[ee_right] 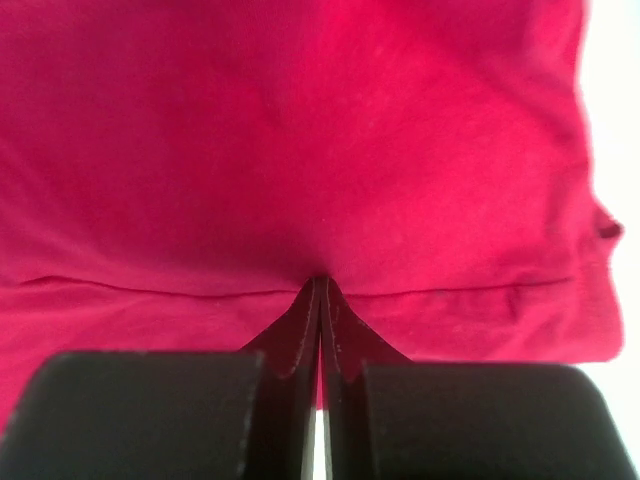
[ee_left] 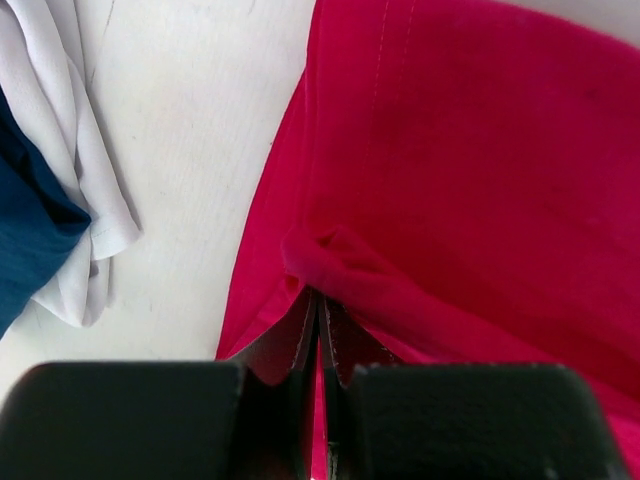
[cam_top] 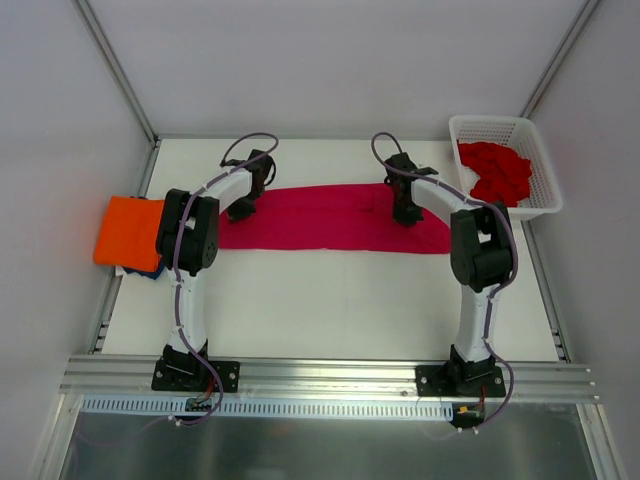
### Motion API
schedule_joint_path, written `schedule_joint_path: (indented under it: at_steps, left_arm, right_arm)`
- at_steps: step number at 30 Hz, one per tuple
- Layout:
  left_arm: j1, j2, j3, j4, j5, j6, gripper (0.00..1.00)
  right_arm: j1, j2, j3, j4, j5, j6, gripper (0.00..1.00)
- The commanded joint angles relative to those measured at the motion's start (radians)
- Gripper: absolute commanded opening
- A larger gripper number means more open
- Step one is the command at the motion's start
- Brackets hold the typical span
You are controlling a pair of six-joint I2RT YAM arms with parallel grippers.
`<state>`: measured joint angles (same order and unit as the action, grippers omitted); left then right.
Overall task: Fold and stack the t-shirts
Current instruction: Fold the tshirt
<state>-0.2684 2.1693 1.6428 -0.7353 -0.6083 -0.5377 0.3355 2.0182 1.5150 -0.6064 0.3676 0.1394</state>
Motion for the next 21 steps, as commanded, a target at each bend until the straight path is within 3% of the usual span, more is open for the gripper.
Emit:
schedule_joint_path:
  at_steps: [1,12,21]
  left_arm:
    - [0.000,-0.048,-0.038,-0.019,0.016,-0.027,0.00]
    - [0.000,-0.072,-0.072,-0.018,0.024,-0.030,0.00]
    - [-0.043,-0.219,-0.290,-0.016,0.054,-0.122,0.00]
  right_arm:
    - [-0.001,0.034,0.069,-0.065,-0.018,0.035,0.01]
    - [-0.018,0.126,0.155,-0.098,-0.007,0.042,0.01]
    - [-0.036,0.226,0.292,-0.145,-0.048,0.043,0.01]
